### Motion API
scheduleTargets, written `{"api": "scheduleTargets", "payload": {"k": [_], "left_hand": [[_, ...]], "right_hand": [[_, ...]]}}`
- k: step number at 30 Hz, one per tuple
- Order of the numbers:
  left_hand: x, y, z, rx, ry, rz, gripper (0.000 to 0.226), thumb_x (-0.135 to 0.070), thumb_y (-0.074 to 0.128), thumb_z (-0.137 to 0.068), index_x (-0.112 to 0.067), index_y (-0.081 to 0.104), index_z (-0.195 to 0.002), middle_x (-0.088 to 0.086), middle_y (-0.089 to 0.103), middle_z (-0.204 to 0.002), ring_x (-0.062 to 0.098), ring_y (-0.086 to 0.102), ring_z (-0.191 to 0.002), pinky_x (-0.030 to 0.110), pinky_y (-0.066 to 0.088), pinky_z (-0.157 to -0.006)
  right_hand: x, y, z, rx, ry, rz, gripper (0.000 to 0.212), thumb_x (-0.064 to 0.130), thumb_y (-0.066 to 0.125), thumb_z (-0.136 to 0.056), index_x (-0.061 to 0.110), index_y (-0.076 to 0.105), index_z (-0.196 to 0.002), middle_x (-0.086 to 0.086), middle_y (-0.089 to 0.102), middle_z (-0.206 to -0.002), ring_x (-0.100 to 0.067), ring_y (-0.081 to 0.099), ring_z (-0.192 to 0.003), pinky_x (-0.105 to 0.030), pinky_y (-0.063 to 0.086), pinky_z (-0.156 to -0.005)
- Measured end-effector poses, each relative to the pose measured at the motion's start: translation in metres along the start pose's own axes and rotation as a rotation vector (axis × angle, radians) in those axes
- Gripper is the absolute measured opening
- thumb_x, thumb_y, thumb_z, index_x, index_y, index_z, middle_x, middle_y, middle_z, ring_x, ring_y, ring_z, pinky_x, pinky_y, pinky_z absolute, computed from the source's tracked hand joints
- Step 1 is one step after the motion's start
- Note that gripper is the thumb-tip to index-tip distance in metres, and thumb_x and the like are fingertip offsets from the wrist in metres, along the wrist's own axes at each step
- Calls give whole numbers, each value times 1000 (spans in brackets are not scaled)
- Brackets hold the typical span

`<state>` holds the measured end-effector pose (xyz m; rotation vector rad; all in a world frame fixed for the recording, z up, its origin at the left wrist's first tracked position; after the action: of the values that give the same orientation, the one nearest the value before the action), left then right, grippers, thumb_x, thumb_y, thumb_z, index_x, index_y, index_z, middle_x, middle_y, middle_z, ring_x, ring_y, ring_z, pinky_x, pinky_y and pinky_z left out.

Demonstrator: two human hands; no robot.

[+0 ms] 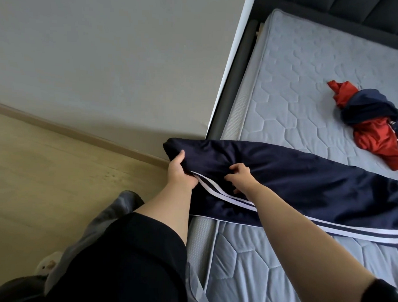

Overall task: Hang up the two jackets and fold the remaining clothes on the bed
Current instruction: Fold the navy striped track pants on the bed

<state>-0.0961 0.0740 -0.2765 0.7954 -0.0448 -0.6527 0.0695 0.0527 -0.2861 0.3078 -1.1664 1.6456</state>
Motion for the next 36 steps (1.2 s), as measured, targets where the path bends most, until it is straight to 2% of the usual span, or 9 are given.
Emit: {"api": "scheduleTargets", "payload": {"k": [2, 5, 8, 15, 18, 21, 25, 29, 36], "left_hand": [[-14, 3, 8, 20, 70, 97, 34, -29, 61, -88, -5, 58, -112, 18, 63, -112, 35, 59, -106, 49, 46, -93], [-47, 11, 19, 97, 128, 105, 29, -29, 57, -92, -3, 62, -103, 17, 69, -100, 33, 61, -103, 44, 50, -78], [-78, -8, 24, -92, 161, 9, 24, -23, 50, -95, -8, 57, -113, 12, 62, -120, 29, 55, -116, 41, 47, -88], [-113, -73, 28, -808, 197, -1329, 62, -11, 55, -90, -7, 25, -145, 16, 29, -148, 35, 34, -133, 38, 38, -100], [-70, -21, 25, -280, 503, -1739, 39, -6, 60, -81, -14, 55, -119, 6, 59, -114, 27, 56, -111, 28, 44, -80], [-6, -3, 32, 199, 464, -2080, 17, -13, 65, -74, -23, 56, -85, -10, 54, -80, 20, 58, -84, 23, 38, -65], [27, -1, 40, 333, 690, -2414, 25, -24, 65, -75, -20, 53, -97, -1, 50, -102, 21, 51, -96, 31, 40, -74], [40, 17, 54, 377, 1049, -2603, 18, -19, 56, -83, -15, 57, -100, 3, 57, -107, 24, 50, -103, 33, 37, -76], [33, 30, 53, 474, 525, -2432, 22, -3, 51, -69, -24, 47, -62, -6, 52, -70, 21, 52, -70, 25, 34, -54]], "right_hand": [[0, 0, -1, -5, -1, 8, 35, 14, 61, -87, 14, 45, -119, -1, 29, -115, -11, 44, -74, -23, 40, -47], [-1, 0, -1, -10, -9, -1, 34, 13, 61, -87, 14, 45, -117, -1, 29, -114, -8, 44, -73, -23, 40, -47], [-1, -1, -1, -6, -20, -12, 30, 13, 62, -87, 17, 44, -111, -2, 30, -114, -7, 44, -75, -23, 40, -48], [4, -1, 7, 16, -40, 7, 43, 17, 63, -87, 10, 43, -124, -5, 30, -122, -15, 46, -87, -24, 46, -57], [8, 1, 21, 28, -125, 47, 56, 23, 67, -85, 10, 41, -132, -3, 30, -128, -14, 43, -101, -27, 44, -88], [7, -4, 46, 60, -261, 137, 55, 27, 74, -79, 16, 44, -123, 2, 35, -120, -8, 47, -96, -16, 39, -81], [3, -10, 80, 67, -528, 537, 42, 22, 75, -71, 17, 49, -103, 0, 36, -133, -15, 50, -106, -19, 38, -80], [15, -11, 100, -100, -729, 903, 21, 11, 63, -74, 7, 60, -95, -8, 50, -106, -28, 50, -94, -32, 39, -73], [44, -20, 134, -249, -949, 788, 27, -14, 64, -42, 4, 52, -58, -9, 49, -54, -28, 48, -46, -28, 36, -40]]}}
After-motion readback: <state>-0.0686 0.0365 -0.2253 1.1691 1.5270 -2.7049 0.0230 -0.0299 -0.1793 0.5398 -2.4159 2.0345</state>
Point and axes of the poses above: each hand's wrist, its own z-axis away from the middle knuckle, its own y-axis out of the palm, x = y × z, the point moved 7 cm from there along -z, towards the middle knuckle
